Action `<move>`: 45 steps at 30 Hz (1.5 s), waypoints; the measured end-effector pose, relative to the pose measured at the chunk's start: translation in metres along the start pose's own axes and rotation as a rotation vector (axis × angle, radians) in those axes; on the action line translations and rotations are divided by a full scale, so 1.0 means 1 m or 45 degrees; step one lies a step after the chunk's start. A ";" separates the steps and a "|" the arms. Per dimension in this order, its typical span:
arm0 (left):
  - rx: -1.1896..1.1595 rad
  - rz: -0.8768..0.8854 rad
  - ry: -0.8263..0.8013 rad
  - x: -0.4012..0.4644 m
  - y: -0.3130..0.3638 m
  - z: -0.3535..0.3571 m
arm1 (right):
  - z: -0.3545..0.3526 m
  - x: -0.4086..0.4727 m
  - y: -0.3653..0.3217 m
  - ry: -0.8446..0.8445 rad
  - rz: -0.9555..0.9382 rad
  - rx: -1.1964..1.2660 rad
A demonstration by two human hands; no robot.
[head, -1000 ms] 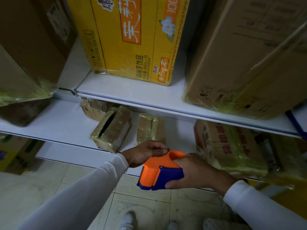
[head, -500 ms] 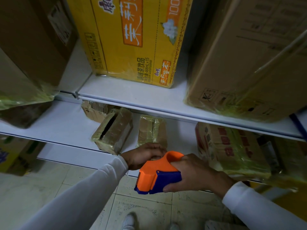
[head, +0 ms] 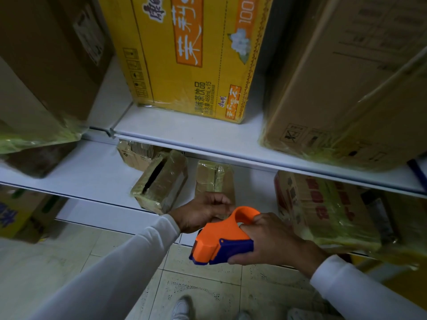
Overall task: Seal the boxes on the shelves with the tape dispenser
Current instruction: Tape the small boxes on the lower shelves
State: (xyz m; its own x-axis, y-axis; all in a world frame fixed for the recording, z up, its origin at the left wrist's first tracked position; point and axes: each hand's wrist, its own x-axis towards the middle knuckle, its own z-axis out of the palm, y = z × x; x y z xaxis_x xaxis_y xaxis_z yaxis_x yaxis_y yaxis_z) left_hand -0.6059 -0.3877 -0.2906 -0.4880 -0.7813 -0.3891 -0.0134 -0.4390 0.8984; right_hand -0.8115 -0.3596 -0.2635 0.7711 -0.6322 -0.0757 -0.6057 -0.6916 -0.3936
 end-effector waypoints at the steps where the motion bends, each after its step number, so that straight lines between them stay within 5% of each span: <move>1: 0.021 0.016 0.019 0.000 0.000 0.000 | 0.000 -0.001 0.000 0.022 0.004 0.018; 32: 0.515 0.146 0.026 0.003 0.004 0.010 | 0.005 -0.018 0.016 0.166 0.127 0.249; 45: 0.351 0.108 0.055 -0.004 0.002 0.008 | 0.008 -0.020 0.017 0.156 0.123 0.249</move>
State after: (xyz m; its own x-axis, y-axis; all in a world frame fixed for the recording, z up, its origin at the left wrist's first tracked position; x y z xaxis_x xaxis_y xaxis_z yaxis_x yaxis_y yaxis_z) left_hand -0.6115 -0.3820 -0.2856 -0.4599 -0.8310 -0.3129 -0.2137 -0.2384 0.9474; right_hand -0.8357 -0.3559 -0.2757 0.6748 -0.7378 -0.0148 -0.6166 -0.5527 -0.5607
